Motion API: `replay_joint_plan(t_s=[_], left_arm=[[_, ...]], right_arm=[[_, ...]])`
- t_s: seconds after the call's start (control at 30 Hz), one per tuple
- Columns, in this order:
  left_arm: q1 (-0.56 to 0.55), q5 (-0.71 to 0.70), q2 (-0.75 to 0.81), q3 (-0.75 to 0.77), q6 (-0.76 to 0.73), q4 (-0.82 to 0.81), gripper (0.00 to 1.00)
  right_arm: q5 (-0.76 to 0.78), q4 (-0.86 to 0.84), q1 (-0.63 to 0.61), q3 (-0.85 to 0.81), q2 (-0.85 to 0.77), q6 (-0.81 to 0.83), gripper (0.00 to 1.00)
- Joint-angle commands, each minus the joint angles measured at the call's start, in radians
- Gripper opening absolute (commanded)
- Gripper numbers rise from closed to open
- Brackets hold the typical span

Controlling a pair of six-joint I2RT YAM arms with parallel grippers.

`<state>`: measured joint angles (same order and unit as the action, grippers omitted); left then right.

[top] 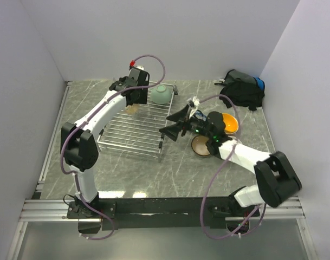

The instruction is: Unload the bowls from the dish rack

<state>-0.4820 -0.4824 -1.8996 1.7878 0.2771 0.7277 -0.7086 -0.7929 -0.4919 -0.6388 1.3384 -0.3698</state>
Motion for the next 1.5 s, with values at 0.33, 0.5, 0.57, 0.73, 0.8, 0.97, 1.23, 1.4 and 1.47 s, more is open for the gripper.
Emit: replay_joint_plan(t_s=[0.33,0.5,0.57,0.73,0.8,0.97,1.23,1.4,1.47], left_arm=[[0.008,0.226,0.241,-0.112,0.154,-0.197,0.5],[0.008,0.277,0.295,-0.162,0.188,-0.235,0.49],[0.008,0.292,0.316,-0.182,0.197,-0.251,0.49],[0.008,0.332,0.369,-0.235,0.232,-0.298,0.48],[0.008,0.347,0.381,-0.249,0.249,-0.32,0.48],[0.008,0.387,0.405,-0.304,0.287,-0.375,0.48],[0.008,0.441,0.431,-0.349,0.312,-0.407,0.58],[0.008,0.403,0.517,-0.364,0.254,-0.413,0.98],[0.008,0.371,0.575,-0.372,0.208,-0.419,1.0]], right_arm=[[-0.015,-0.247,-0.068,-0.309,0.395,-0.009,1.0],[-0.025,-0.243,-0.07,-0.425,0.508,-0.012,1.0],[-0.031,-0.238,-0.068,-0.473,0.551,-0.017,1.0],[-0.069,-0.235,-0.07,-0.55,0.622,-0.026,0.96],[-0.092,-0.22,-0.073,-0.575,0.628,-0.02,0.87],[-0.144,-0.209,-0.074,-0.588,0.625,-0.011,0.52],[-0.143,-0.057,-0.076,-0.494,0.487,0.107,0.0],[-0.066,0.232,-0.076,-0.441,0.307,0.242,0.0],[0.0,0.338,-0.076,-0.427,0.253,0.313,0.0]])
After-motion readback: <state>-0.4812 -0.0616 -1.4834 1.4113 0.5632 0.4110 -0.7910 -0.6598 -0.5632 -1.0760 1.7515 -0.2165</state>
